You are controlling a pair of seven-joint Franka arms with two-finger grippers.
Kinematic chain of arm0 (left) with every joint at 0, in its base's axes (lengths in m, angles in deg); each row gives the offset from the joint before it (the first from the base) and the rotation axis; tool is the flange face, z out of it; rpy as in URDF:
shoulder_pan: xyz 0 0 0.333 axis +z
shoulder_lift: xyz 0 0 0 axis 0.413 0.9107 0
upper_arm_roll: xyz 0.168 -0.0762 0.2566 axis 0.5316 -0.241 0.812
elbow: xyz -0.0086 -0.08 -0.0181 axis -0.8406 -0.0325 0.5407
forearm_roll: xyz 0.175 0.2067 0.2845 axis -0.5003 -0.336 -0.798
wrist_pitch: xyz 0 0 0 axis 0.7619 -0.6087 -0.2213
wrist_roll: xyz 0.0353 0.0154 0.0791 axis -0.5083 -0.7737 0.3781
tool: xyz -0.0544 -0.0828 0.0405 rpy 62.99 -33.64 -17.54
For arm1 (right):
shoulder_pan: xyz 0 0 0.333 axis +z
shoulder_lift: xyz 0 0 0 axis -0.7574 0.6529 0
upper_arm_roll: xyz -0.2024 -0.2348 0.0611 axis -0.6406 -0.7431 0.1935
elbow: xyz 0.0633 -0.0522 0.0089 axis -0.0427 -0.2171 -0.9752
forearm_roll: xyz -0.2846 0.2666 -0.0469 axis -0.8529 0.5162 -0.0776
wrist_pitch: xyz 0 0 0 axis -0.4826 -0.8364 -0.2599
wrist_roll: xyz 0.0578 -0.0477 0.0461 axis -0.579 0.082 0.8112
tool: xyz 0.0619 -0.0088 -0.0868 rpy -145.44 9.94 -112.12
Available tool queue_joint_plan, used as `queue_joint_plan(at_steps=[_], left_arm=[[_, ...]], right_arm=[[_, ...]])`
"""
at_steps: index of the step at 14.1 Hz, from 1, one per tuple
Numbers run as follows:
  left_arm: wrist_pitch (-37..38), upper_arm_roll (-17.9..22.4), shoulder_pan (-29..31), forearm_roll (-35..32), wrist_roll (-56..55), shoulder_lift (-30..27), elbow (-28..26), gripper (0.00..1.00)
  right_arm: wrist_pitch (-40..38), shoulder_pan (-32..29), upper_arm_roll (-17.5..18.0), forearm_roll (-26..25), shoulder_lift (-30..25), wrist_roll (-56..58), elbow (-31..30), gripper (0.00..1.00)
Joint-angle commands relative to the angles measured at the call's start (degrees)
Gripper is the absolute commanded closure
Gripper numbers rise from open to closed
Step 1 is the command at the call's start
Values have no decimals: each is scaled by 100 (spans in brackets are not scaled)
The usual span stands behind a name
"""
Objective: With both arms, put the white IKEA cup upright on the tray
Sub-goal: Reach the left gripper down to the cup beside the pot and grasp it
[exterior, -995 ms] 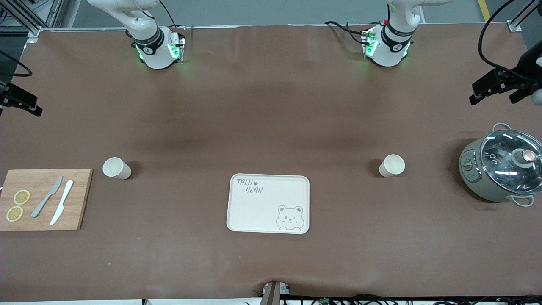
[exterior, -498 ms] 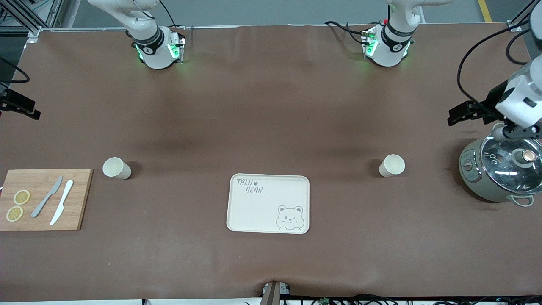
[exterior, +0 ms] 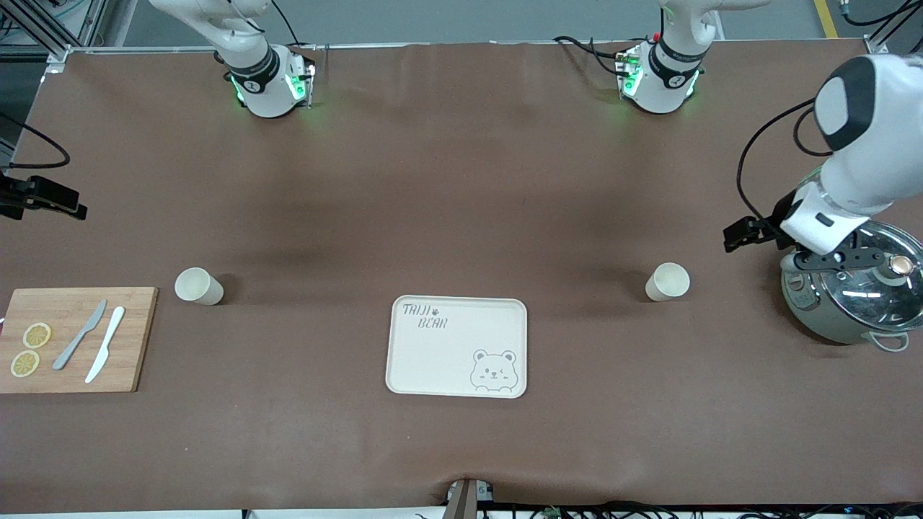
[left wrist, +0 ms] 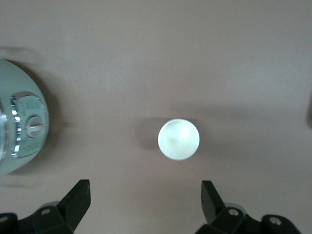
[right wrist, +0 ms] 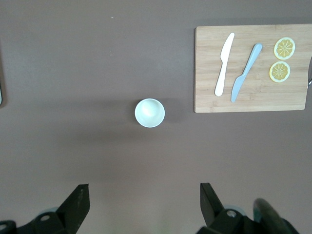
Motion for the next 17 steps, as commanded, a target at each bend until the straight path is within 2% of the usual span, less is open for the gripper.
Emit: queue_joint_plan(at_steps=[1, 5, 6, 9, 11, 13, 15, 17], left_arm=[[-1113, -129, -48, -86, -413, -62, -799, 0], [-2573, -148, -39, -86, -449, 429, -1512, 1], [-2646, -156, -48, -86, -449, 605, -1513, 12], [-2760, -174, -57, -86, -440, 930, -1495, 30], [-2813, -174, -39, -95, -422, 1106, -1443, 32], [-2857, -174, -48, -86, -422, 1300, -1294, 33], [-2979, -174, -4, -95, -414, 1379, -1284, 36], [-3103, -174, -4, -86, -405, 1493, -1284, 43]], right_arm=[[329, -3, 27, -83, 109, -25, 58, 0], [770, 172, 35, -92, 285, 19, 67, 0], [779, 243, 27, -127, 293, 1, 67, 0], [788, 182, 27, -31, 494, -52, 32, 0], [796, 182, 18, -39, 583, -52, 49, 0], [779, 173, 18, -39, 907, -26, 58, 0], [788, 129, 18, -31, 926, -25, 58, 0], [761, 120, 18, -31, 987, -69, 41, 0]])
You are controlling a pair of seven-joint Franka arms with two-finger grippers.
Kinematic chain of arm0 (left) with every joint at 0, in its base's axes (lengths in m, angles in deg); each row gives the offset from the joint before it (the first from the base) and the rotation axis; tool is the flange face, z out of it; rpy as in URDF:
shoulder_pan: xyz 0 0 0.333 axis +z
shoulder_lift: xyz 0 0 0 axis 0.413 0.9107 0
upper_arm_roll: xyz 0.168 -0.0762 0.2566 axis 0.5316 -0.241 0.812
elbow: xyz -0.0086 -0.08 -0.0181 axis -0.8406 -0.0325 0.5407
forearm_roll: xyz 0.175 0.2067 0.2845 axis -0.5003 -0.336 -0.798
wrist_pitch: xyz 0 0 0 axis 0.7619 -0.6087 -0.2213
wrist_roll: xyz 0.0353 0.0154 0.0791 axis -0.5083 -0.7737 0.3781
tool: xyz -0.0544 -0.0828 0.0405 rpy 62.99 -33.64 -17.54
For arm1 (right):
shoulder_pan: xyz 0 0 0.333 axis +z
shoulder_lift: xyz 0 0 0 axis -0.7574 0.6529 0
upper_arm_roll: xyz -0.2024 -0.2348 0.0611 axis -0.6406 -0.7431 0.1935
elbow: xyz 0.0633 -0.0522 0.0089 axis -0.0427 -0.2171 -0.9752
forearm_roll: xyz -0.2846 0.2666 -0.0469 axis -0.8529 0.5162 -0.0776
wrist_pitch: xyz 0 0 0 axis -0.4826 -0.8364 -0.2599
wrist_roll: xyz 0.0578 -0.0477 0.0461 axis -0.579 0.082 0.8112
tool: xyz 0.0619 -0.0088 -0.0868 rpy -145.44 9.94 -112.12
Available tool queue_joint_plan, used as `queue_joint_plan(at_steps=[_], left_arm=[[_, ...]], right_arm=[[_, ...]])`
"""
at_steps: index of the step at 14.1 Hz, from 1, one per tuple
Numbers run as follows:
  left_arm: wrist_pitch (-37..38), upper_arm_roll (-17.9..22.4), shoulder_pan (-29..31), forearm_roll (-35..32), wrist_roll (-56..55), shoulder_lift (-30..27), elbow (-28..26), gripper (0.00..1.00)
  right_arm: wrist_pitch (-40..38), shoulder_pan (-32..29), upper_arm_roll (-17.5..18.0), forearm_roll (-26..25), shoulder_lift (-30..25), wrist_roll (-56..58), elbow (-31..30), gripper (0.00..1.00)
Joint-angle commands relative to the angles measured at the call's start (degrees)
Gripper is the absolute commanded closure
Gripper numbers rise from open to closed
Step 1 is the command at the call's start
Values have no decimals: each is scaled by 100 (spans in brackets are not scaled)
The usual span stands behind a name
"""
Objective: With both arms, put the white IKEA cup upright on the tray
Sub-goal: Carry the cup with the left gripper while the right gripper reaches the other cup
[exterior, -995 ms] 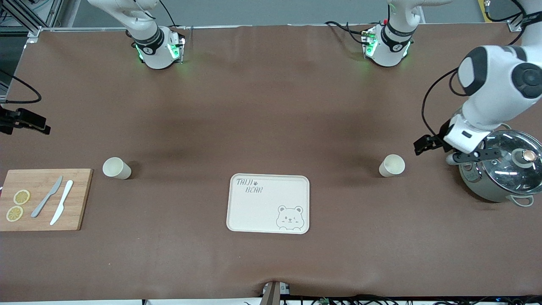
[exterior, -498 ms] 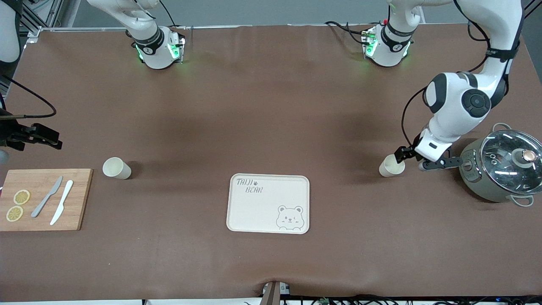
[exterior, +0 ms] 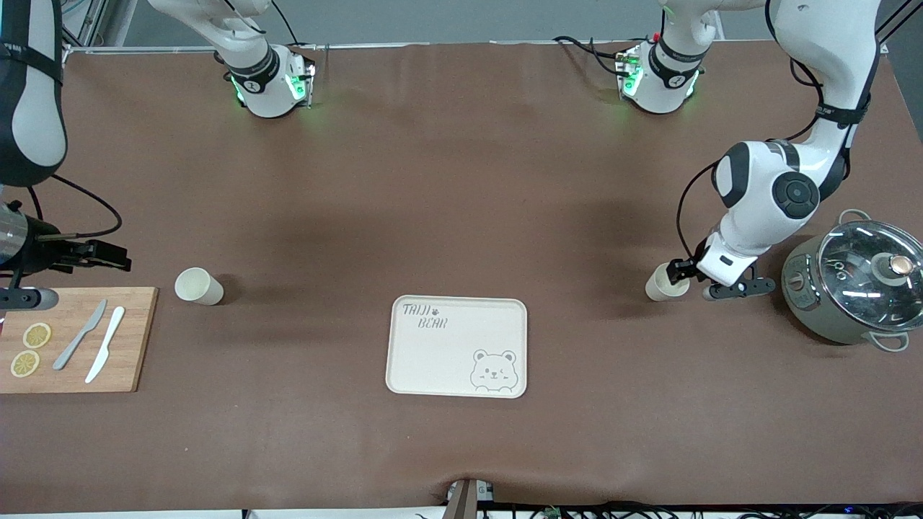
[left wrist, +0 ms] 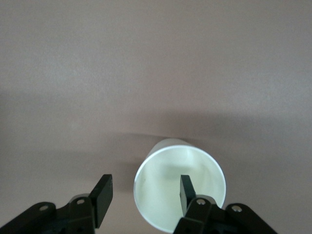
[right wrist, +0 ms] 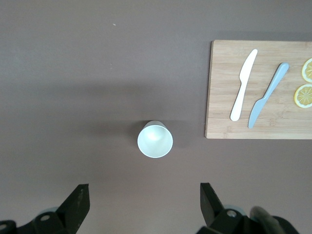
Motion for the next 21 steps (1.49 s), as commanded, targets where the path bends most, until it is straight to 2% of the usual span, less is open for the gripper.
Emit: queue_joint_plan(at_steps=[1, 3, 4, 5, 11, 15, 19, 21], left_arm=[[-170, -29, 36, -86, -58, 176, 88, 47], [-179, -29, 36, -86, -58, 194, 79, 70], [-187, -29, 27, -86, -58, 194, 79, 92], [-196, -29, 27, -86, -66, 194, 79, 100], [-144, -46, -17, -86, -162, 106, 70, 100], [-135, -353, -17, -86, -750, -87, 105, 100], [540, -600, -69, -86, -1550, -96, 570, 100], [822, -662, -210, -86, -1910, -44, 886, 100]], right_arm=[[-50, -78, 35, -30, 33, -68, 60, 0], [-120, -183, 35, -22, 156, -50, 51, 0], [-181, -201, 26, -22, 191, -67, 16, 0], [-304, -253, 26, -30, 296, -76, 16, 0], [-296, -605, 26, -39, 754, -112, 77, 0], [-173, -711, 26, -22, 860, -111, 16, 0], [98, -956, 26, -22, 1194, -103, -132, 0], [824, -1062, 26, -22, 1203, -103, -509, 0]])
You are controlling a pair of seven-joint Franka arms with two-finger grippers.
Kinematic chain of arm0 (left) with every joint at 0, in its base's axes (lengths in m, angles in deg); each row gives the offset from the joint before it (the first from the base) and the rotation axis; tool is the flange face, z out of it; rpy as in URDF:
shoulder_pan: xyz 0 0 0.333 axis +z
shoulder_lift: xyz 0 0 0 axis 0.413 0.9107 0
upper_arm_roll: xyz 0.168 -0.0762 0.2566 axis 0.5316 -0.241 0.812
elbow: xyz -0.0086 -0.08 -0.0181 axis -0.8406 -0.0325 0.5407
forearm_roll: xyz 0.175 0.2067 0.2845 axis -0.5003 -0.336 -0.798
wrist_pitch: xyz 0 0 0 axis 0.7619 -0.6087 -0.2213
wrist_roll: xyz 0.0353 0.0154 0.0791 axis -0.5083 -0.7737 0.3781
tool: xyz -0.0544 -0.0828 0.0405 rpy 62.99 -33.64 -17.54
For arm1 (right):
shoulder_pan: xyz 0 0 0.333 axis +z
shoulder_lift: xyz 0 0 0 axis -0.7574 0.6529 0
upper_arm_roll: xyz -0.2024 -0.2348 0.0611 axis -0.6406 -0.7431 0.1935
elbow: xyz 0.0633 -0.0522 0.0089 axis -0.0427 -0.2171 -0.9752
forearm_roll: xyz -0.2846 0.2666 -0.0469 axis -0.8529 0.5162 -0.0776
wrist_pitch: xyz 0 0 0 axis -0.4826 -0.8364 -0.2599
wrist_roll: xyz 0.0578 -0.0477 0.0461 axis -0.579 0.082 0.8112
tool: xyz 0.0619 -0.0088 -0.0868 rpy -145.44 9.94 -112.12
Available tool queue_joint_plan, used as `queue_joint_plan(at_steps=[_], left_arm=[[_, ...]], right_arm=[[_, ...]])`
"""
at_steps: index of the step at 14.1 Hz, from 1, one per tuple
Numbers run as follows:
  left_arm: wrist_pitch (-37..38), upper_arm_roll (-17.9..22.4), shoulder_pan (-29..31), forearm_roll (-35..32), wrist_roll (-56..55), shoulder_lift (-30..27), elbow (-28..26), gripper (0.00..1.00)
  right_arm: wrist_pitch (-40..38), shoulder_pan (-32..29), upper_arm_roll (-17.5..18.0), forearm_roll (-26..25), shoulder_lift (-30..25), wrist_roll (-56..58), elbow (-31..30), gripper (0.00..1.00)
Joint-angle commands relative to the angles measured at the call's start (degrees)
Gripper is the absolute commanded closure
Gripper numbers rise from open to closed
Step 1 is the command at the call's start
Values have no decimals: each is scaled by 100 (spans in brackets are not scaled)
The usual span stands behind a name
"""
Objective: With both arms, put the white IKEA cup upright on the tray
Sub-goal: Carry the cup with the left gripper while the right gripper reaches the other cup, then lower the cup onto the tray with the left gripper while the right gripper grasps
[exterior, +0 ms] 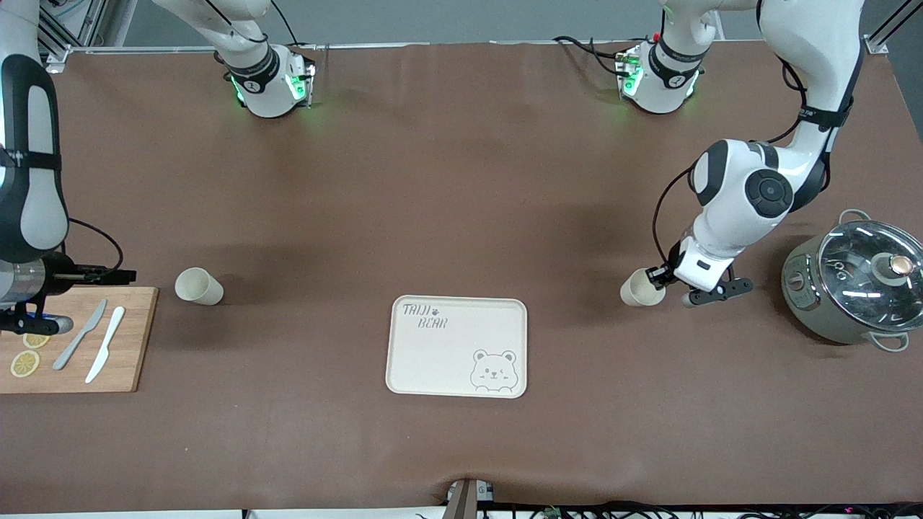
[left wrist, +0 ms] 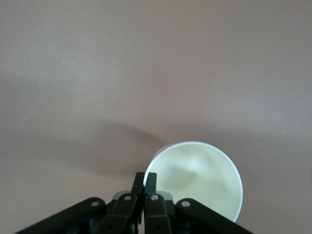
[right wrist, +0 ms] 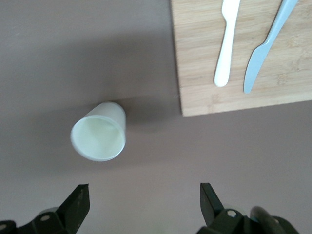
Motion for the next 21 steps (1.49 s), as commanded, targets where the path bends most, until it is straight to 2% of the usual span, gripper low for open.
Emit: queue_joint_plan(at_steps=[1, 3, 4, 6, 7, 11, 17, 19, 21], left_arm=[[504, -46, -210, -86, -601, 19, 501, 100], [785, -38, -421, -86, -1084, 185, 966, 100], [917, -38, -509, -86, -1330, 299, 1229, 100], [1067, -47, -711, -78, -1858, 641, 1827, 100], [1085, -47, -816, -77, -2095, 835, 2117, 100], [1155, -38, -1317, -86, -3097, 1608, 3190, 100], [1094, 111, -2107, -226, -4065, 2286, 3754, 100], [1085, 278, -2372, -655, -4486, 2409, 3755, 100], [910, 287, -2390, -1025, -4751, 2497, 3755, 100]], right_arm=[[817, -199, 100, -22, -27, -47, -534, 0], [847, -233, 108, 5, -19, -64, -616, 0], [925, -243, 100, 196, -1, -55, -668, 0], [1014, -313, 91, 1012, 51, -29, -922, 0], [1101, -339, 100, 1207, 51, -12, -1063, 0], [1901, -357, 82, 1209, 25, 15, -1397, 0], [1980, -331, 109, 1235, -28, 15, -1749, 0], [2164, -313, 117, 1235, -80, 15, -1916, 0], [2209, -287, 126, 1244, -115, 15, -2117, 1]])
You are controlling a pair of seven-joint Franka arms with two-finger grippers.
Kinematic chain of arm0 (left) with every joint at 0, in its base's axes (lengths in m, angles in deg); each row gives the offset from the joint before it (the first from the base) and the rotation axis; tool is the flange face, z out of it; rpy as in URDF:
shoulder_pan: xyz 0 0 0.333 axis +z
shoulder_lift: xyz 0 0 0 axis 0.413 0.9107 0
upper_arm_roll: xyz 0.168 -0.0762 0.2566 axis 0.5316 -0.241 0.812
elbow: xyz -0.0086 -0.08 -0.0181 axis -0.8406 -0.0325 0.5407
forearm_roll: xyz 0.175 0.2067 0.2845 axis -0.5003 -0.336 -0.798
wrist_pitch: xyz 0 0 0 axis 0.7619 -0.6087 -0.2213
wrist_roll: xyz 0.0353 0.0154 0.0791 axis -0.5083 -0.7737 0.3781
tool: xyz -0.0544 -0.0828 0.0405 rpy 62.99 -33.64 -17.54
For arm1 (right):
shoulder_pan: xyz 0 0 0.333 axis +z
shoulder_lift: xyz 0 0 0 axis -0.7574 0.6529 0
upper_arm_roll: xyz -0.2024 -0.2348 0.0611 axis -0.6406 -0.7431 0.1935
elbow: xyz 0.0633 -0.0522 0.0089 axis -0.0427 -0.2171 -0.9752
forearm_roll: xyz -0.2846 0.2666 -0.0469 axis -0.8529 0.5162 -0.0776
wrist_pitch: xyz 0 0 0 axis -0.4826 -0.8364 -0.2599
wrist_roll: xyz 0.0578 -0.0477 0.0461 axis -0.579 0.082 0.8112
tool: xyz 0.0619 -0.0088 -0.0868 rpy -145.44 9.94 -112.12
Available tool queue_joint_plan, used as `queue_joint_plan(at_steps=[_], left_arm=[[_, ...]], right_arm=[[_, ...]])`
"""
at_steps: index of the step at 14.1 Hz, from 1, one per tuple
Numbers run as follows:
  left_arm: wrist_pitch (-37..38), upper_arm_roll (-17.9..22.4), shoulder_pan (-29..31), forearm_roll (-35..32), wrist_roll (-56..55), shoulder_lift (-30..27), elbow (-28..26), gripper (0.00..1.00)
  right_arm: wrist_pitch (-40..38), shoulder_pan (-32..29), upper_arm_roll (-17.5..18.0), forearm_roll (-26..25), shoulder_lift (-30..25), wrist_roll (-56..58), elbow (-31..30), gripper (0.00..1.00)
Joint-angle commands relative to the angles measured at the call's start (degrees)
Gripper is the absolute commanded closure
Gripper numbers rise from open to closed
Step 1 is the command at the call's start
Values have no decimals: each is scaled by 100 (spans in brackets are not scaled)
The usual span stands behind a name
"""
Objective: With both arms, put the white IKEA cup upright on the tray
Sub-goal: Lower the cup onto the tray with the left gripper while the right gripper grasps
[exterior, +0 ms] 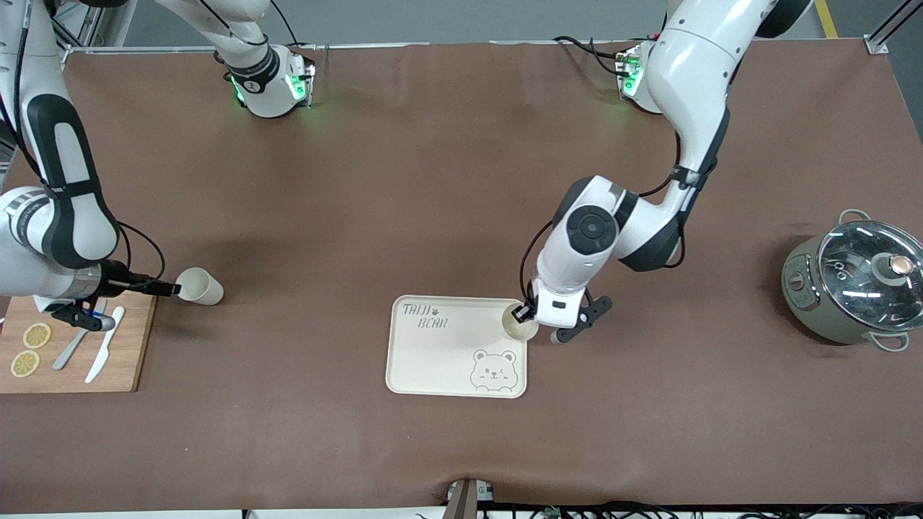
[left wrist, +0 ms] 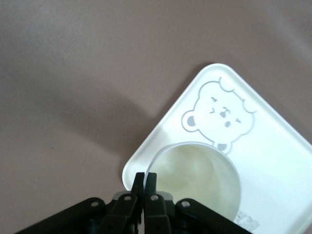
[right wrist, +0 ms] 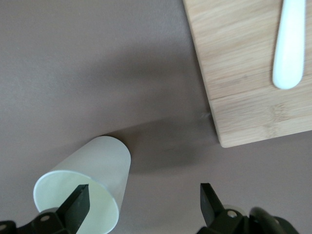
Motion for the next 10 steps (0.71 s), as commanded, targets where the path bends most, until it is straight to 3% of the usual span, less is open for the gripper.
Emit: queue_joint_plan(at_steps=[1, 4, 6, 8, 9, 10], left_arm=[[-133, 106, -91, -514, -418, 179, 196, 100], [-195, 106, -126, -682, -560, 275, 205, 100], [-335, 106, -161, -682, -577, 293, 205, 100], [-432, 106, -161, -682, -586, 337, 205, 100], [-502, 106, -170, -682, -586, 372, 205, 100], [-529, 106, -187, -674, -577, 372, 213, 99]], right_arm=[[235, -45, 85, 131, -214, 14, -462, 13], [569, -36, 129, 412, -276, 23, -664, 30], [543, -27, 137, 492, -302, 5, -700, 67], [517, 8, 138, 501, -328, -3, -700, 93], [517, -1, 146, 501, -329, -3, -700, 100], [508, -1, 146, 501, -346, -12, -700, 100]])
